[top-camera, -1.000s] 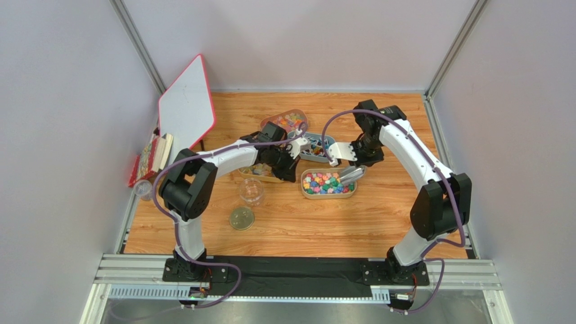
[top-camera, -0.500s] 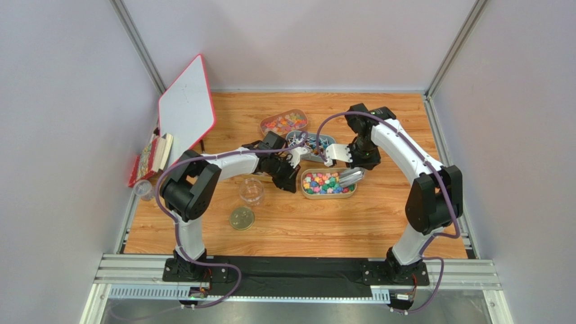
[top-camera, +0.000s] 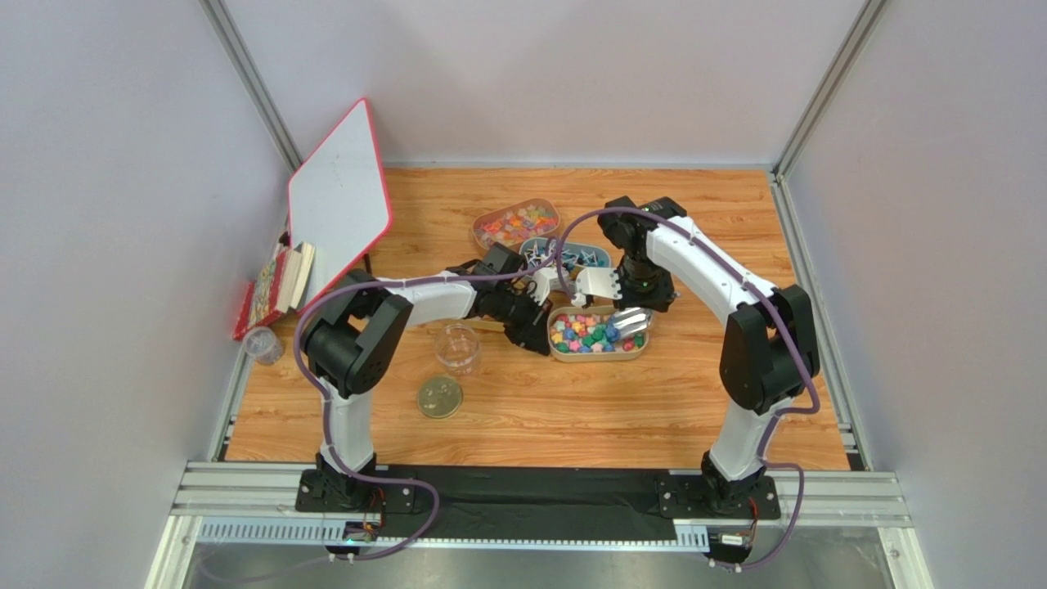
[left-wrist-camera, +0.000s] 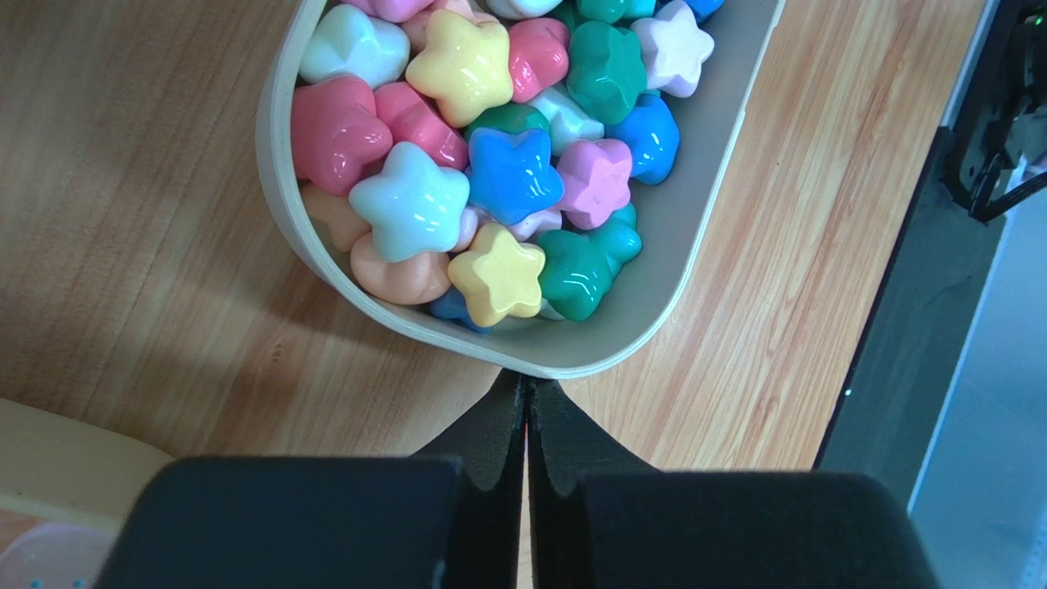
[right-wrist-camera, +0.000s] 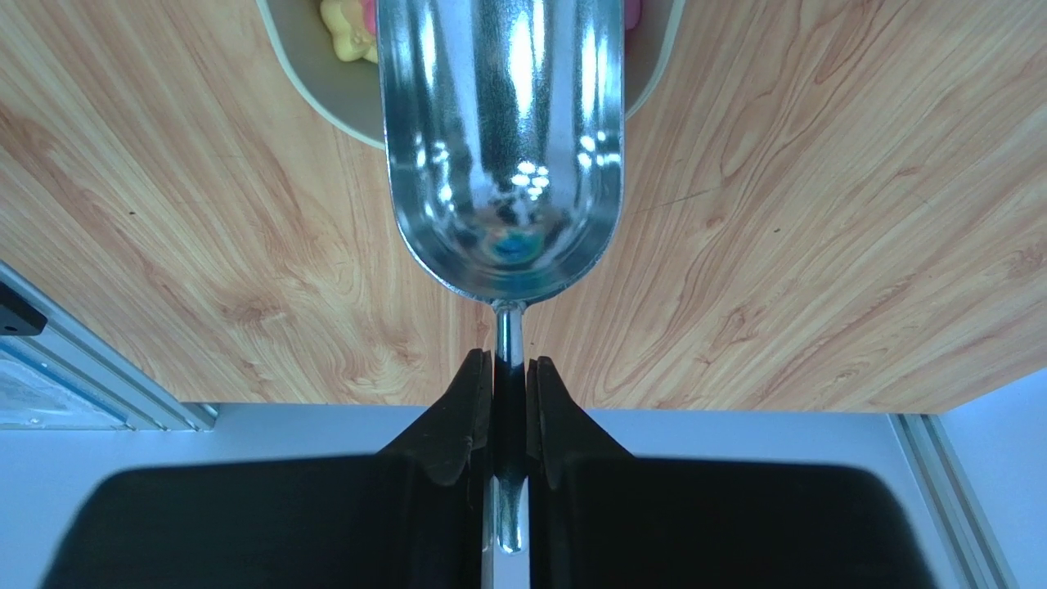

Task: Pack the candies
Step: Scoop the fake candies from the storage box, then move the packing bottle to the center of the board.

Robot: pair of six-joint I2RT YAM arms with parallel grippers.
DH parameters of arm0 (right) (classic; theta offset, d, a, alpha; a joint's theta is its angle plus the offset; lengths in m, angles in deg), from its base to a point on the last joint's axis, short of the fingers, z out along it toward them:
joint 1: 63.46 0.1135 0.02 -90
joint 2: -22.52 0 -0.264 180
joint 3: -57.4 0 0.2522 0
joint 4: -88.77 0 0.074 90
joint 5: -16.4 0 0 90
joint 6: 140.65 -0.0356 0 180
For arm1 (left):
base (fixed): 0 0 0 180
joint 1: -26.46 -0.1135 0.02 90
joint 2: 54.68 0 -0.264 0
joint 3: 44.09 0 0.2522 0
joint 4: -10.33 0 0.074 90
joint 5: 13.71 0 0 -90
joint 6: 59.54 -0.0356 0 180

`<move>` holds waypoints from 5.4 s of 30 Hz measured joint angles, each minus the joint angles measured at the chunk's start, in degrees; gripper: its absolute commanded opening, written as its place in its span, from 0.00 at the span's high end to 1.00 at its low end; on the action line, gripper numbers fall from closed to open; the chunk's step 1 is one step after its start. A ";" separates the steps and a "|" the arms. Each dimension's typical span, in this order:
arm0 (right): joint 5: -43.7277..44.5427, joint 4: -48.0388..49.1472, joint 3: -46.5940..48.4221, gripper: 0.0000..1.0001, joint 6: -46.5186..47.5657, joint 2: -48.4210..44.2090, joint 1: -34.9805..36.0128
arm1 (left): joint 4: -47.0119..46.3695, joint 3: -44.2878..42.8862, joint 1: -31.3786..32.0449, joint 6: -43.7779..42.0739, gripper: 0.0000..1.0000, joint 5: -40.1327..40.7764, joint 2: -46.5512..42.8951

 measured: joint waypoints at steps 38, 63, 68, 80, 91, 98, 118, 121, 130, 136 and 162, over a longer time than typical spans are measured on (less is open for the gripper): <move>-4.68 0.79 -1.68 1.00 -15.06 7.04 5.77 | -3.67 0.81 -2.05 8.52 1.00 -6.16 2.60; -12.72 12.52 -15.39 1.00 -21.49 -3.61 3.28 | 4.44 -5.97 -3.58 3.89 0.61 -4.57 2.58; -13.18 16.17 -18.10 1.00 -23.58 -8.33 3.17 | 9.16 -6.05 -3.72 0.63 0.60 -4.52 0.92; -17.51 24.92 -28.61 1.00 -26.01 -15.26 0.90 | 22.18 -8.31 -7.74 -7.82 0.59 -4.02 -8.24; -22.73 34.27 -37.48 1.00 -27.08 -23.91 -1.95 | 28.72 -12.74 -7.82 -11.87 0.59 -2.60 -8.57; -26.01 37.70 -43.85 1.00 -27.47 -32.50 -4.09 | 31.50 -14.01 -7.87 -15.63 0.59 0.04 -9.77; -34.91 41.72 -49.53 1.00 -28.70 -47.52 -5.22 | 31.63 -7.91 -13.70 -21.44 0.85 14.03 -25.97; -35.65 39.26 -43.25 1.00 -28.48 -45.16 -4.90 | 31.04 -0.96 -16.85 -23.69 1.00 16.72 -32.54; -35.63 37.27 -31.50 1.00 -27.17 -37.59 -2.67 | 28.81 12.87 -17.22 -27.87 1.00 18.71 -38.29; -35.23 35.08 -30.77 1.00 -25.94 -35.69 -1.81 | 24.94 13.09 -17.09 -27.71 1.00 17.86 -33.40; -31.43 26.49 -36.37 1.00 -21.79 -47.56 -4.24 | 21.29 3.02 5.79 -20.63 1.00 10.95 -17.16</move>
